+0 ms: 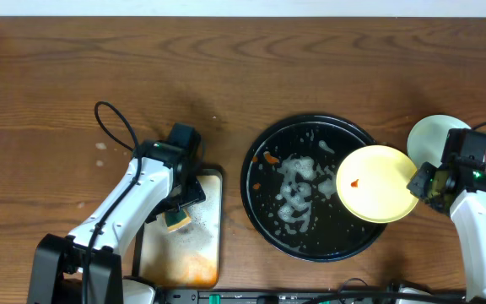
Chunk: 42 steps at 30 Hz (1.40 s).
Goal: Clean dirty plates on tray and stack at the side
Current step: 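Move the right gripper to the yellow plate and grip its rim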
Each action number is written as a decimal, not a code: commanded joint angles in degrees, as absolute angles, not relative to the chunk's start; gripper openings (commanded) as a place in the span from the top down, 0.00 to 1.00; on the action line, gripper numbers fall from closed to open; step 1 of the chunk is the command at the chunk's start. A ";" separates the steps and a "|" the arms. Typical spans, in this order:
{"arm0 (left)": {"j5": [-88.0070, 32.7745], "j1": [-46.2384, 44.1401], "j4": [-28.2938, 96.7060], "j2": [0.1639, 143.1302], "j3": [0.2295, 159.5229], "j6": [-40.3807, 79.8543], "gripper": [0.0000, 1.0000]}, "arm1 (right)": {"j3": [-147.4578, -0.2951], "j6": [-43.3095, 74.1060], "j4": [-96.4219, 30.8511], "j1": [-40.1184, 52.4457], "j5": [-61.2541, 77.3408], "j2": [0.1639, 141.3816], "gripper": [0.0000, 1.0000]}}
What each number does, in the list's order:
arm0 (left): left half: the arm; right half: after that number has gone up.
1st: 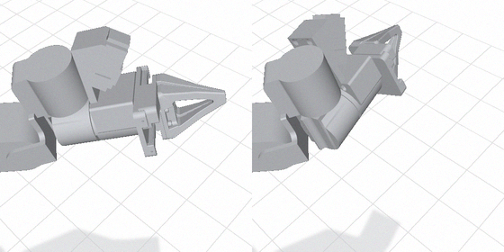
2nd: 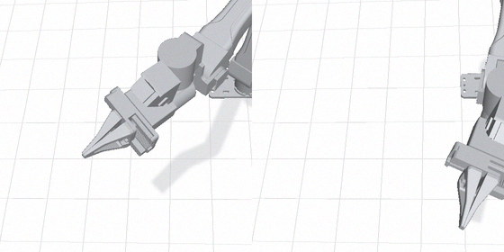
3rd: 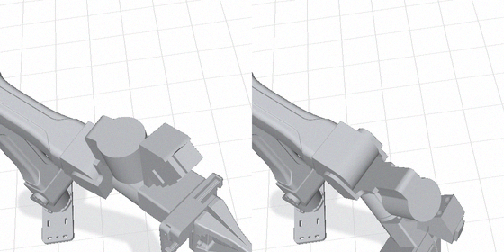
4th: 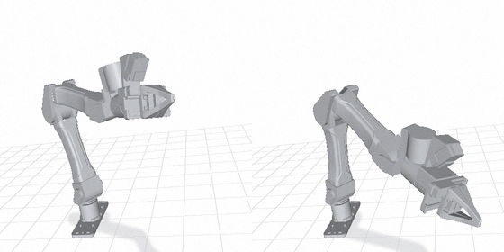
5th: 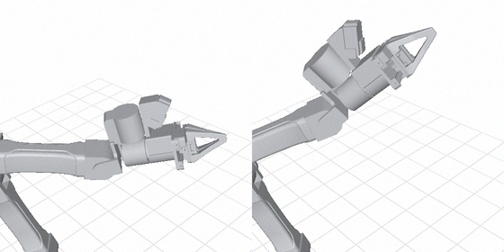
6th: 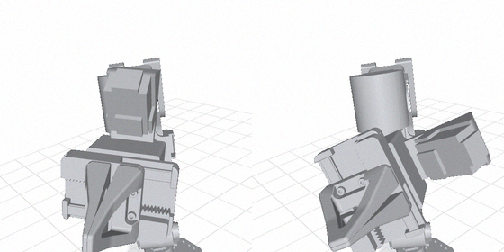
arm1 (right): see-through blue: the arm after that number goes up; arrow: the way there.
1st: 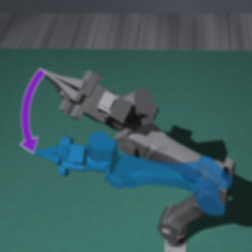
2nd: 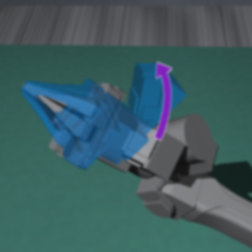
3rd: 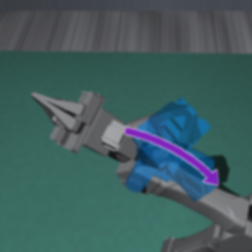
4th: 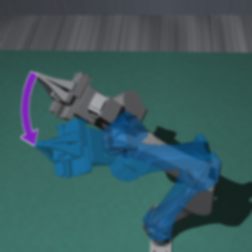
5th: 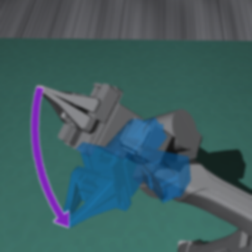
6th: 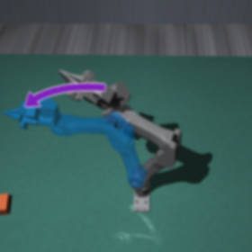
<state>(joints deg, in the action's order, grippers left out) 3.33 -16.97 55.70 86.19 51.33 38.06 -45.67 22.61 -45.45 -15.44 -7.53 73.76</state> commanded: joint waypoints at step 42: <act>3.66 -16.67 56.03 86.04 51.11 37.74 0.13 | -38.79 8.93 -39.22 -4.01 10.98 75.00 0.99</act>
<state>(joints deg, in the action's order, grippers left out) 3.33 -16.97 55.70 86.19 51.33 38.06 -40.77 9.80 -40.29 -4.78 10.85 75.53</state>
